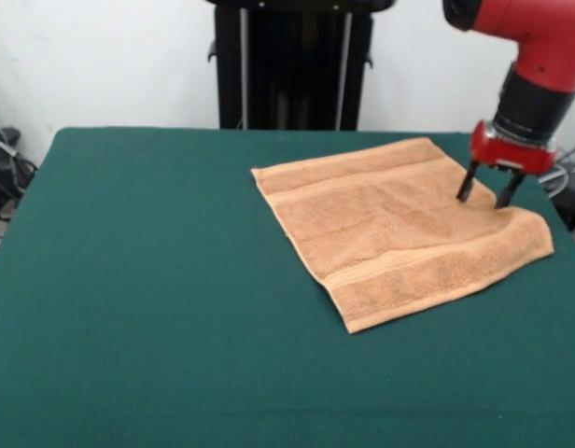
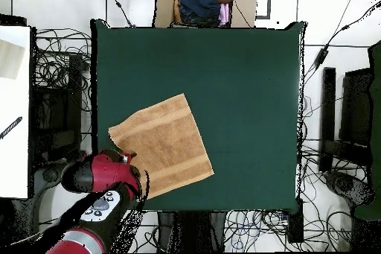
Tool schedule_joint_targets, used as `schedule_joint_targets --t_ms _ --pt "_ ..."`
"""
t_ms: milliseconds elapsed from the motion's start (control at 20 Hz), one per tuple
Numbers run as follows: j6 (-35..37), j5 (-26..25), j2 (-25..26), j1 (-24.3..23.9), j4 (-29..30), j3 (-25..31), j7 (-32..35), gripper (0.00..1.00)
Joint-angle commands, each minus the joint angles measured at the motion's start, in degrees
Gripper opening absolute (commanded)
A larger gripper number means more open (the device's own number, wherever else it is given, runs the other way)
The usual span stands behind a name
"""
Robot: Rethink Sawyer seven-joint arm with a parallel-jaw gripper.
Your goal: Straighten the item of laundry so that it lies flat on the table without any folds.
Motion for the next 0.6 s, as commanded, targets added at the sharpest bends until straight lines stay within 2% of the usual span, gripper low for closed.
schedule_joint_targets --t_ms 50,250,400,600 --pt "-2.78 2.22 2.79 -1.07 -2.91 1.11 13.15 1.0" --pt "-3.24 2.23 4.07 -1.07 -3.87 1.06 12.98 1.0" --pt "2.19 2.42 7.92 1.79 -8.76 -3.33 11.41 1.0" --pt "3.34 4.75 11.28 4.97 -11.18 -6.78 14.24 1.0"
